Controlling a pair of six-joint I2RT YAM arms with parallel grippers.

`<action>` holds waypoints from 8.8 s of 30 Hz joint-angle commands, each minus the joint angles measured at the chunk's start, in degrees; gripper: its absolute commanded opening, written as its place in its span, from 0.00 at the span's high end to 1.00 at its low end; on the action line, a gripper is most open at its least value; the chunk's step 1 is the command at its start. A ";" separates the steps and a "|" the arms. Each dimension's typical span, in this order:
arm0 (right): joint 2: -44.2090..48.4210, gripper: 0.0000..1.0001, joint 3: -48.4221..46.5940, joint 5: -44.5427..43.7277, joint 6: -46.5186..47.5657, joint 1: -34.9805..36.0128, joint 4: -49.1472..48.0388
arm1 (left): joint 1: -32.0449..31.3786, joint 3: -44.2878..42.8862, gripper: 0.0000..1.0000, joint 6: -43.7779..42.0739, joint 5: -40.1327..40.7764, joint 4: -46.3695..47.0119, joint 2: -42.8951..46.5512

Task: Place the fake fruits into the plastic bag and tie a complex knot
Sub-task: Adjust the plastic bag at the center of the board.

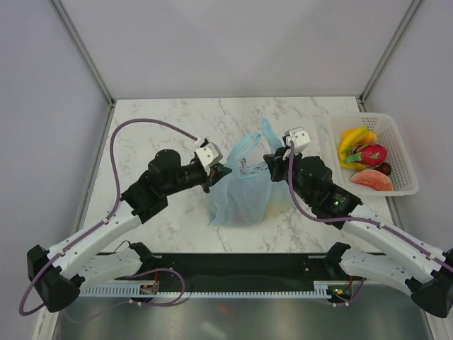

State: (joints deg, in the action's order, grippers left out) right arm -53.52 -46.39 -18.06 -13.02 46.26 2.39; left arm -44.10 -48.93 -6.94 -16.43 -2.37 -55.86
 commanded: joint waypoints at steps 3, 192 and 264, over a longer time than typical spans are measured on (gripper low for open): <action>2.19 1.00 -0.98 3.47 0.71 -0.03 -0.20 | 0.15 -6.70 0.98 -6.68 -11.07 -8.61 -0.48; 8.87 0.41 5.52 31.60 -0.08 -0.29 3.14 | -0.46 -13.39 0.98 -33.84 -17.67 -20.04 -2.94; 8.34 0.29 3.15 32.83 -0.52 -0.29 3.06 | -6.17 -24.28 0.98 -39.90 -12.23 -36.20 -10.41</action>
State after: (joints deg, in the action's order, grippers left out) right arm -45.10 -40.45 14.92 -13.52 46.11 6.94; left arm -49.36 -70.52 -44.03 -29.93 -36.25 -65.89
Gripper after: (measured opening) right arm 0.709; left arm 0.028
